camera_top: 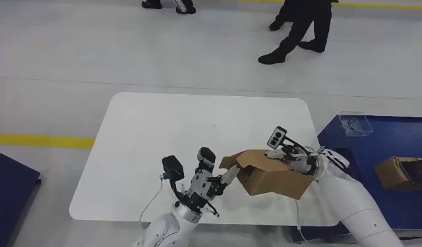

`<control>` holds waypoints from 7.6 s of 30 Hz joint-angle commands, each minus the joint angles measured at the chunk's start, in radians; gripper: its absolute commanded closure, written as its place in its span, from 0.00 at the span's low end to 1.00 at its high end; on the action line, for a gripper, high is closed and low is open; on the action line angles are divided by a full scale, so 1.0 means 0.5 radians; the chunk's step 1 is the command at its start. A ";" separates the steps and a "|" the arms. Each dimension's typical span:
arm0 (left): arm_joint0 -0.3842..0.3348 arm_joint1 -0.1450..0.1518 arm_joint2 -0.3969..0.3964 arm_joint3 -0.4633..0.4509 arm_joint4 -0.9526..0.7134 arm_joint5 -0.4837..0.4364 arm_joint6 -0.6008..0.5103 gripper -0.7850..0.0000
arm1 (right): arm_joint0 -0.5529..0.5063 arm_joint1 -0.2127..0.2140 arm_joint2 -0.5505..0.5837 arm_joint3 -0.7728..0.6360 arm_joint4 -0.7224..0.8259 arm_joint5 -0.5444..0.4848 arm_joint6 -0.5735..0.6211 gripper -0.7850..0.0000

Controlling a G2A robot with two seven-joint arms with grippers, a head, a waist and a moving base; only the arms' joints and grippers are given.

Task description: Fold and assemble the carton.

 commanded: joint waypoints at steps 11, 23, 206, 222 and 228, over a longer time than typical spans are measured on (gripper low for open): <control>-0.096 -0.045 0.078 0.136 0.093 0.087 0.071 0.00 | -0.030 -0.012 0.004 -0.042 0.025 0.018 0.000 1.00; -0.151 -0.084 0.137 0.235 0.095 0.082 0.071 0.00 | -0.059 -0.022 -0.002 -0.071 0.038 0.038 0.000 1.00; 0.173 0.148 -0.472 -0.494 -0.926 0.109 -1.522 0.00 | 0.896 0.471 -1.905 -0.161 1.504 0.205 -0.166 1.00; 0.205 0.158 -0.507 -0.484 -0.733 -0.130 -1.342 0.00 | 0.907 0.542 -1.687 -0.291 1.968 0.664 -1.298 1.00; 0.205 0.158 -0.507 -0.484 -0.733 -0.130 -1.342 0.00 | 0.874 0.716 -1.523 -0.623 2.786 0.763 -2.779 1.00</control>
